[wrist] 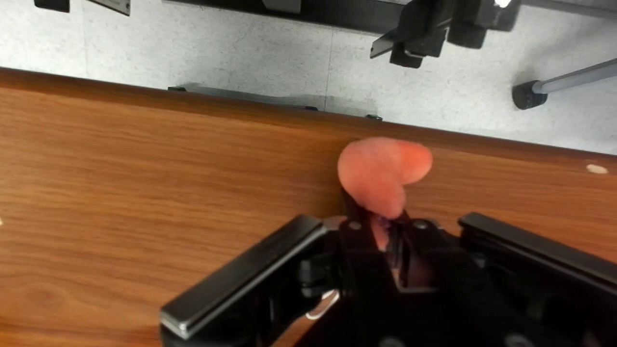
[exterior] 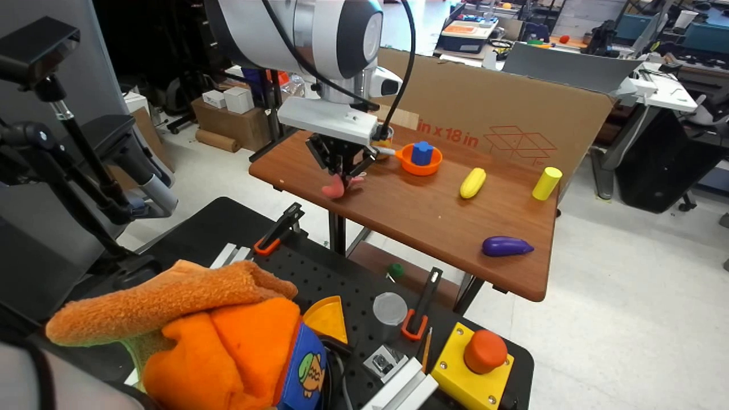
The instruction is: Move the pink plush toy
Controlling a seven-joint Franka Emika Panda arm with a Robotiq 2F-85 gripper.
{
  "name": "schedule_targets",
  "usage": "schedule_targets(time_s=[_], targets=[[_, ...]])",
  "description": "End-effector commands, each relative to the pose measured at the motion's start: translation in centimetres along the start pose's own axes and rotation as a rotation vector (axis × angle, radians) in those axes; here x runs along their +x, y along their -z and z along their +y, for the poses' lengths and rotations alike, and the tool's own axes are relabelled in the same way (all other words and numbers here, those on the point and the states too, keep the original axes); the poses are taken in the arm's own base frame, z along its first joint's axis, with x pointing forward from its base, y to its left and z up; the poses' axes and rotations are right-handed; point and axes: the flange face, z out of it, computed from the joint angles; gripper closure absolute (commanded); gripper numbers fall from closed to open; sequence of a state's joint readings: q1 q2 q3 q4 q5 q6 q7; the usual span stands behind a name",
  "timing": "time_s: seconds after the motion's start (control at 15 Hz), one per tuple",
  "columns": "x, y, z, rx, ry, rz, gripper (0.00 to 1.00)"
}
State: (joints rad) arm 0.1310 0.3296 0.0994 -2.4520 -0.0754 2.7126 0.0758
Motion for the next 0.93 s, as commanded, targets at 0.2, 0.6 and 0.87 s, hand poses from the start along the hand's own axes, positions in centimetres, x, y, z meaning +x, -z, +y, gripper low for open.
schedule_targets(time_s=[0.2, 0.6, 0.87], targets=[[0.4, 2.0, 0.9, -0.007, 0.08, 0.093, 0.59], [-0.5, 1.4, 2.2, -0.012, 0.05, 0.032, 0.16], [-1.1, 1.1, 3.0, -0.06, 0.035, -0.012, 0.0]])
